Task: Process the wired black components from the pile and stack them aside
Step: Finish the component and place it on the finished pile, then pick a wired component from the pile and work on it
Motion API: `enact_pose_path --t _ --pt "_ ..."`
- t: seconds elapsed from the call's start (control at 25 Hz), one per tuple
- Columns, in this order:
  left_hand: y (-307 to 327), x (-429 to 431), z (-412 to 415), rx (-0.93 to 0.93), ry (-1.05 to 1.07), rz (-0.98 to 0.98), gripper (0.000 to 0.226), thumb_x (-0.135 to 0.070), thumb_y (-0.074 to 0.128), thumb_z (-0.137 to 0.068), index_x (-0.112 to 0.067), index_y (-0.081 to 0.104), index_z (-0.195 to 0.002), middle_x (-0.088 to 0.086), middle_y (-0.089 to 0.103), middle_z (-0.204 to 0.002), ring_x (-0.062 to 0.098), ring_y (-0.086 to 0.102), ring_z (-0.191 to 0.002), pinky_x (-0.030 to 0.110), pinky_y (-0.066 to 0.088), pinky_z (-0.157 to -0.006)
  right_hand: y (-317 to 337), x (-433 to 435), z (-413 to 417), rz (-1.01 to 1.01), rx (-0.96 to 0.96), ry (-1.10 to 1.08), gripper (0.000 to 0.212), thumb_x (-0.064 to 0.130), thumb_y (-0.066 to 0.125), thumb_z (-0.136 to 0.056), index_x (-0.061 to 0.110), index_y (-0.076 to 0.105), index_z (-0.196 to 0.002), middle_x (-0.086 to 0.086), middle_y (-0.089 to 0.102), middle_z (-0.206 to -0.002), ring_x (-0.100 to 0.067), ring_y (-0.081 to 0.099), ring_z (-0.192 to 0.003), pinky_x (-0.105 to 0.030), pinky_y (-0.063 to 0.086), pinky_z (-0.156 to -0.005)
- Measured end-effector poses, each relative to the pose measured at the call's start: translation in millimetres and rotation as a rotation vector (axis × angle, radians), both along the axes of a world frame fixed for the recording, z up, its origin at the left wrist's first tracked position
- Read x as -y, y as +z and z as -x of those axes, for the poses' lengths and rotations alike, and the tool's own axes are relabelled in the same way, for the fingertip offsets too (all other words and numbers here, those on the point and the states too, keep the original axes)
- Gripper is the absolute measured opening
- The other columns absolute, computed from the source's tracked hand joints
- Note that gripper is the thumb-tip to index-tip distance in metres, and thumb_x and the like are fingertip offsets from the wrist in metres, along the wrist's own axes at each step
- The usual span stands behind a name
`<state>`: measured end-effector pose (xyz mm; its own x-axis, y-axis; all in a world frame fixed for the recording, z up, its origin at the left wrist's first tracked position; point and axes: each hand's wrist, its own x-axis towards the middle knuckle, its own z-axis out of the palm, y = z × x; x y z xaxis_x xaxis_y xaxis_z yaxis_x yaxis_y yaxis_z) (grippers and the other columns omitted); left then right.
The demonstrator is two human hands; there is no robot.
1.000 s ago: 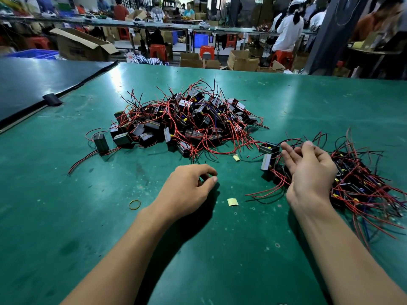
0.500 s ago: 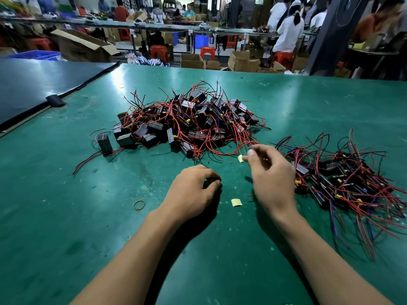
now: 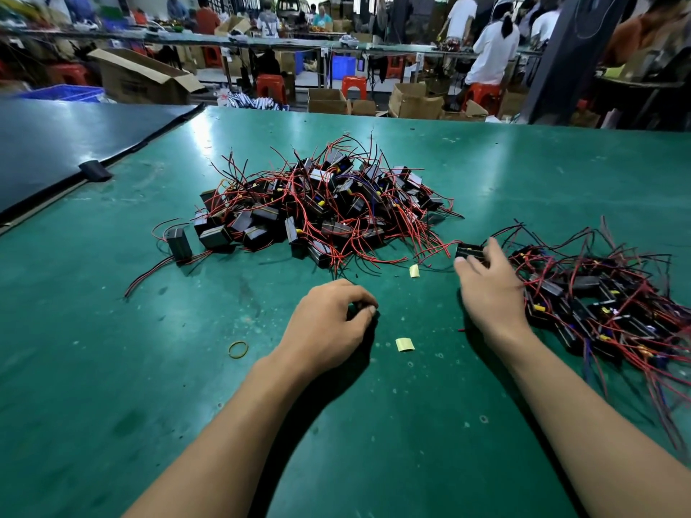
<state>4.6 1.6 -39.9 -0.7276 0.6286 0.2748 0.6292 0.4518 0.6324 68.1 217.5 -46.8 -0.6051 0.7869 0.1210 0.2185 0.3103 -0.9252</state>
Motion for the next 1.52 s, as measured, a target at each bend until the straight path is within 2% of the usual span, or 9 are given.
enact_pose_path --t 0.28,0.48,0.64,0.68,0.76,0.88,1.16,1.36,1.52 --pt "-1.6 -1.5 -0.6 -0.015 0.007 0.012 0.014 -0.025 0.064 -0.090 -0.022 0.075 -0.098 -0.008 0.067 -0.099 0.011 0.060 -0.094 0.032 0.049 -0.087 6.0 -17.9 -17.2 -0.187 0.037 -0.055 0.047 0.013 0.057 -0.097 0.008 0.051 -0.143 -0.006 0.060 -0.139 -0.016 0.060 -0.120 -0.017 0.037 -0.101" --pt "-2.5 -2.7 -1.0 -0.024 0.010 0.014 0.015 -0.025 0.064 -0.090 -0.023 0.076 -0.099 -0.009 0.067 -0.099 0.011 0.060 -0.095 0.032 0.050 -0.087 6.5 18.1 0.8 -0.303 0.090 0.146 0.030 0.012 0.057 -0.096 0.014 0.071 -0.122 -0.003 0.073 -0.115 -0.016 0.067 -0.106 -0.012 0.039 -0.097" --pt "-3.0 -2.3 -0.7 -0.028 0.012 0.016 0.015 -0.025 0.063 -0.090 -0.023 0.075 -0.098 -0.009 0.067 -0.099 0.011 0.060 -0.094 0.032 0.050 -0.086 8.4 20.9 27.9 -0.257 0.226 0.165 0.039 0.017 0.052 -0.098 0.020 0.062 -0.135 -0.010 0.072 -0.114 -0.002 0.055 -0.062 0.004 0.032 -0.055" --pt "-3.2 -2.2 -0.6 -0.025 0.012 0.013 0.014 -0.025 0.063 -0.090 -0.023 0.075 -0.098 -0.009 0.067 -0.098 0.011 0.060 -0.094 0.032 0.050 -0.086 10.4 18.4 31.7 -0.233 0.256 0.156 0.042 0.018 0.051 -0.098 0.021 0.058 -0.139 -0.012 0.070 -0.116 -0.005 0.056 -0.062 0.001 0.033 -0.053" --pt "-3.3 -1.8 -0.7 -0.020 0.010 0.004 0.014 -0.025 0.064 -0.089 -0.023 0.075 -0.097 -0.009 0.067 -0.098 0.011 0.060 -0.094 0.032 0.050 -0.086 14.5 10.0 35.8 -0.178 0.303 0.114 0.049 0.020 0.049 -0.099 0.020 0.047 -0.148 -0.015 0.064 -0.130 -0.022 0.066 -0.094 -0.013 0.045 -0.077" --pt "-2.9 -1.6 0.2 -0.016 0.011 0.005 0.014 -0.025 0.063 -0.090 -0.024 0.075 -0.098 -0.009 0.066 -0.099 0.010 0.059 -0.094 0.032 0.049 -0.087 17.8 -7.4 36.7 -0.105 0.351 -0.022 0.058 0.023 0.050 -0.099 0.011 0.033 -0.154 -0.018 0.046 -0.151 -0.034 0.046 -0.135 -0.036 0.035 -0.111" --pt "-4.0 -2.4 2.2 0.003 0.023 0.007 0.014 -0.026 0.063 -0.090 -0.025 0.075 -0.097 -0.009 0.067 -0.098 0.011 0.060 -0.093 0.033 0.050 -0.085 14.7 -2.7 26.6 0.077 0.228 -0.120 0.081 0.030 0.061 -0.090 0.016 0.019 -0.157 -0.022 0.048 -0.144 -0.036 0.052 -0.128 -0.044 0.041 -0.110" --pt "-4.6 -3.1 7.9 0.021 0.108 -0.065 0.013 -0.021 0.065 -0.089 -0.020 0.075 -0.097 -0.006 0.073 -0.096 0.012 0.064 -0.091 0.027 0.050 -0.086 17.4 36.2 24.0 -0.161 0.172 -0.111 0.058 0.027 0.066 -0.091 0.009 0.045 -0.142 -0.012 0.040 -0.136 -0.024 0.052 -0.097 -0.014 0.029 -0.081" --pt "-2.1 -4.0 14.7 0.094 0.259 -0.240 0.012 -0.012 0.066 -0.087 -0.016 0.077 -0.092 -0.009 0.070 -0.082 0.005 0.063 -0.077 0.007 0.043 -0.073 9.1 80.3 35.5 -0.445 0.034 0.221 0.016 0.027 0.068 -0.089 0.021 0.074 -0.103 0.000 0.065 -0.100 -0.018 0.062 -0.091 -0.027 0.046 -0.083"
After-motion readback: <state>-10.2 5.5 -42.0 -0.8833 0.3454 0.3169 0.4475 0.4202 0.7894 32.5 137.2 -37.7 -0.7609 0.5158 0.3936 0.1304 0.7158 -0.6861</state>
